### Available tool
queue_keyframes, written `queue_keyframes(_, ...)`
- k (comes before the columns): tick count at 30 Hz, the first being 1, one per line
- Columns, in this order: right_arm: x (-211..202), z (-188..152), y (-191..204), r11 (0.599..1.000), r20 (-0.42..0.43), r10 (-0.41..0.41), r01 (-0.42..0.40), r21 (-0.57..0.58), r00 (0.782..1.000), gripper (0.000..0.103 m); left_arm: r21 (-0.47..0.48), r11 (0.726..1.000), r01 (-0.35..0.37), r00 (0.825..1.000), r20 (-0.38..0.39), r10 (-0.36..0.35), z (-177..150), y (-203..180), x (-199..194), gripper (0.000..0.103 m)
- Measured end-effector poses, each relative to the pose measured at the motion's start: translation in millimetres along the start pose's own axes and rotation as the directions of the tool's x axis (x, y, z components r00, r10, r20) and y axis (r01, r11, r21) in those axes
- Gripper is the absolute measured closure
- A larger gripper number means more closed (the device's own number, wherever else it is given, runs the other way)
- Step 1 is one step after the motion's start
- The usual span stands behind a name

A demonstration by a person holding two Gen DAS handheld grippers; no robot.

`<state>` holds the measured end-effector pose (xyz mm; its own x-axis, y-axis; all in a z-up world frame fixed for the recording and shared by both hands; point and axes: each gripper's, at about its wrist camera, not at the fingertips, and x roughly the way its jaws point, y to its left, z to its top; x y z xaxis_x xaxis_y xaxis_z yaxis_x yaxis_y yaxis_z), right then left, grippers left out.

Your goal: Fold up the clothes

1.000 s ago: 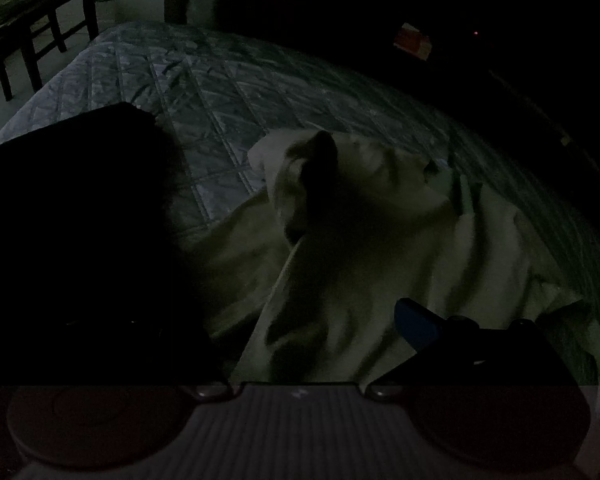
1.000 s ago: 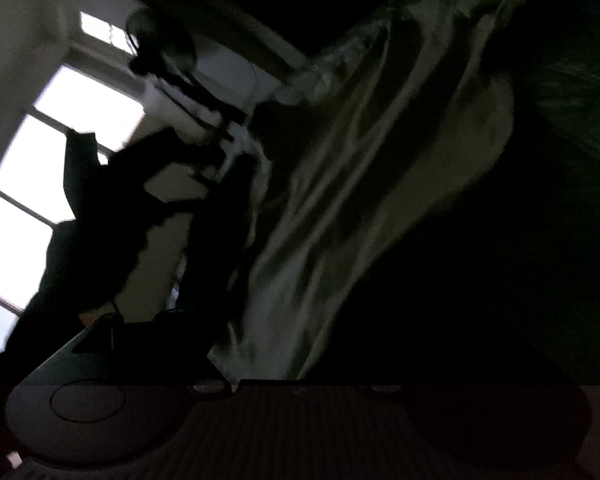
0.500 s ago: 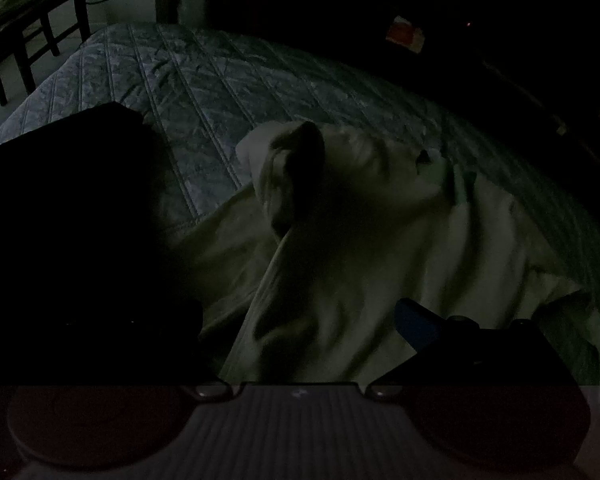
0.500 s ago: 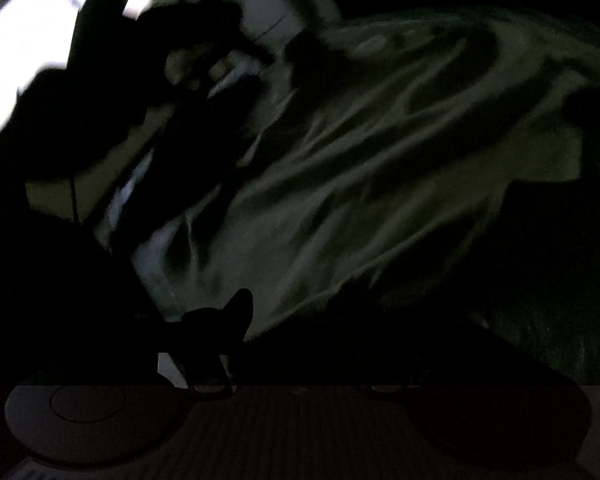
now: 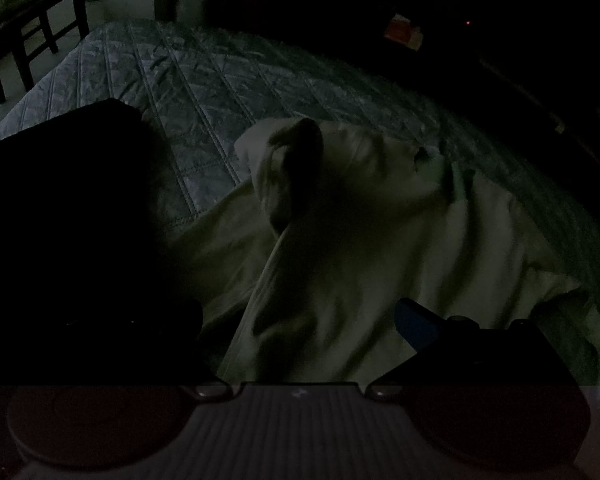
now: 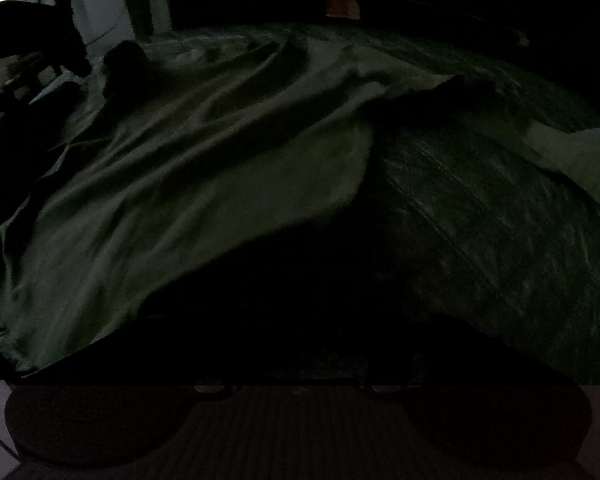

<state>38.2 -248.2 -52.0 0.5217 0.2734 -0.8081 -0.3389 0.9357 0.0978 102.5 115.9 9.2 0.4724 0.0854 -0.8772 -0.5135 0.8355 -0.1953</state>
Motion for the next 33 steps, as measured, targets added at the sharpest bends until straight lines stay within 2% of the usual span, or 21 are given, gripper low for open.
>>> queue_keyframes(5, 5.1, 4.3, 9.6, 0.984, 0.065, 0.159, -0.164, 0.071, 0.985, 0.052, 0.017, 1.0, -0.004, 1.0, -0.005, 0.004, -2.9, -3.8, 1.8, 0.001)
queue_keyframes(6, 6.0, 6.4, 13.1, 0.98, 0.071, 0.178, -0.183, 0.076, 0.981, 0.05, 0.015, 1.0, -0.005, 1.0, -0.007, 0.005, -2.9, -3.6, 2.2, 0.001)
queue_keyframes(7, 6.9, 8.2, 17.4, 0.979, 0.076, 0.188, -0.193, 0.069, 0.979, 0.042, 0.013, 1.0, -0.004, 1.0, -0.006, 0.005, -2.6, -3.4, 2.0, 0.001)
queue_keyframes(10, 11.2, 12.5, 32.0, 0.984, 0.077, 0.175, -0.176, 0.016, 0.982, 0.041, 0.017, 1.0, -0.004, 1.0, -0.003, 0.004, -2.7, -4.2, 1.4, 0.001)
queue_keyframes(14, 15.1, 17.3, 47.3, 0.991, 0.046, 0.123, -0.121, -0.049, 0.991, 0.053, 0.018, 1.0, -0.005, 1.0, -0.006, 0.005, -3.3, -4.4, 1.9, 0.001)
queue_keyframes(19, 5.1, 18.4, 44.1, 0.994, 0.008, 0.107, -0.107, -0.021, 0.994, 0.052, 0.015, 1.0, -0.002, 1.0, -0.007, 0.002, -3.3, -4.7, 1.6, 0.001)
queue_keyframes(21, 5.6, 15.7, 40.9, 0.994, -0.007, 0.11, -0.111, -0.016, 0.994, 0.062, 0.02, 1.0, 0.0, 1.0, -0.006, 0.0, -3.9, -5.4, 1.1, 0.001)
queue_keyframes(22, 7.9, 14.9, 38.7, 0.993, -0.018, 0.116, -0.116, 0.0, 0.993, 0.081, 0.022, 1.0, -0.001, 1.0, -0.007, 0.001, -4.1, -5.6, 1.6, 0.001)
queue_keyframes(23, 8.6, 14.7, 37.1, 0.993, -0.02, 0.122, -0.121, 0.013, 0.992, 0.088, 0.025, 1.0, -0.002, 1.0, -0.007, 0.002, -4.2, -5.9, 2.0, 0.001)
queue_keyframes(26, 3.6, 16.6, 33.8, 0.991, -0.004, 0.131, -0.131, 0.036, 0.991, 0.094, 0.02, 1.0, -0.005, 1.0, -0.012, 0.006, -4.1, -5.2, 3.0, 0.001)
queue_keyframes(33, -23.8, 22.6, 28.5, 0.993, -0.012, 0.117, -0.117, 0.033, 0.993, 0.094, 0.026, 1.0, 0.004, 1.0, -0.013, -0.003, -4.5, -6.8, 2.5, 0.001)
